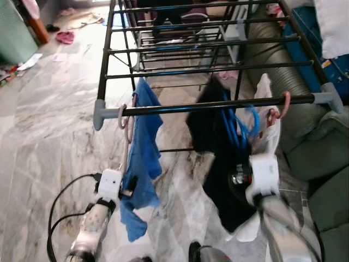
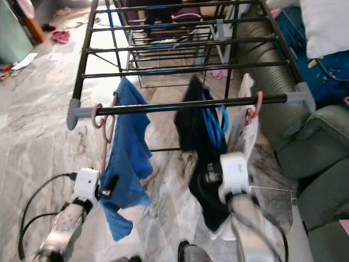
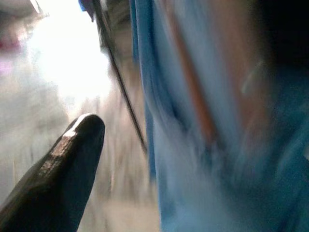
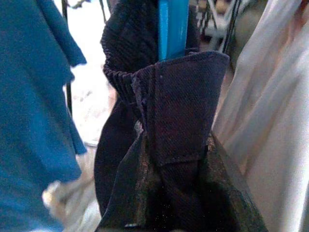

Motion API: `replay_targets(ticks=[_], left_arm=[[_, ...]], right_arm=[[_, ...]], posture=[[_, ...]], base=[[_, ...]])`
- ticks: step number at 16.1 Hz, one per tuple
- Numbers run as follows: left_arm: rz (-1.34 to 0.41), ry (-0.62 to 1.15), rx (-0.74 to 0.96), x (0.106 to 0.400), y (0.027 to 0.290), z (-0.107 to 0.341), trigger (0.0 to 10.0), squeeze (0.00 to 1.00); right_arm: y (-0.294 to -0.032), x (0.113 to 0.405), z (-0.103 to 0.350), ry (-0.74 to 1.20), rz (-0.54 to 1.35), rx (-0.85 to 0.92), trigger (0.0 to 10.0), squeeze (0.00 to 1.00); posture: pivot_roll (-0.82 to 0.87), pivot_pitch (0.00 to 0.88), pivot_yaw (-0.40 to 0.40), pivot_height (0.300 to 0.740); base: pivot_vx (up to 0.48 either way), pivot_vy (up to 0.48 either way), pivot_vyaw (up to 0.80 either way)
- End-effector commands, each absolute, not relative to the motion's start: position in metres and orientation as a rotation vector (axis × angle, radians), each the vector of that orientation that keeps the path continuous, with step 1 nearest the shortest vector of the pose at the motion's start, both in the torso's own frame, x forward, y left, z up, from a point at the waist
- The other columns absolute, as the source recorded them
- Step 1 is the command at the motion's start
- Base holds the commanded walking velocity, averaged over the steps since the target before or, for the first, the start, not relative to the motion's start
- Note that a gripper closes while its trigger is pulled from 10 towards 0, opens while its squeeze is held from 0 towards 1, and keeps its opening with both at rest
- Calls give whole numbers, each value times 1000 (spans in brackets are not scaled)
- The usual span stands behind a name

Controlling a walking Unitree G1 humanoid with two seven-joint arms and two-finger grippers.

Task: Hang hanger

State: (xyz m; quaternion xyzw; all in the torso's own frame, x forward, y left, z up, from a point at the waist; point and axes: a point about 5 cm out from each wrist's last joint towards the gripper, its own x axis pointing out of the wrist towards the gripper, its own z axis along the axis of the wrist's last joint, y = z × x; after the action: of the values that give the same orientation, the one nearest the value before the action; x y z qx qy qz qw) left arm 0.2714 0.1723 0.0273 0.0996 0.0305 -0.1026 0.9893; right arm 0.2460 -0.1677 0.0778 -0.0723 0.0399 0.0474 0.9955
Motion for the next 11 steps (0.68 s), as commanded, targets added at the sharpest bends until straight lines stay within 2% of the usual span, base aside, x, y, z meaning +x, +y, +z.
replay_targets(ticks=[1,3,4,5,11], left_arm=[[-205,9,232,278,173,40,10000,0],[-159,112,243,274,186,17,10000,0],[-150,135,245,272,188,13,10000,0],[-141,164,252,269,191,9,10000,0],[-63,298,307,254,207,-11,10000,0]], right_arm=[[-159,246,88,4,116,-150,0,0],[-158,240,82,7,111,-167,0,0],[-158,238,79,24,114,-178,941,0],[-159,235,73,53,120,-186,10000,0],[-158,230,57,133,129,-151,10000,0]], posture=[[-193,172,37,740],[-196,172,34,740],[-197,172,32,740],[-197,170,30,740],[-187,172,24,740]], base=[[0,0,0],[0,0,0],[0,0,0],[0,0,0],[0,0,0]])
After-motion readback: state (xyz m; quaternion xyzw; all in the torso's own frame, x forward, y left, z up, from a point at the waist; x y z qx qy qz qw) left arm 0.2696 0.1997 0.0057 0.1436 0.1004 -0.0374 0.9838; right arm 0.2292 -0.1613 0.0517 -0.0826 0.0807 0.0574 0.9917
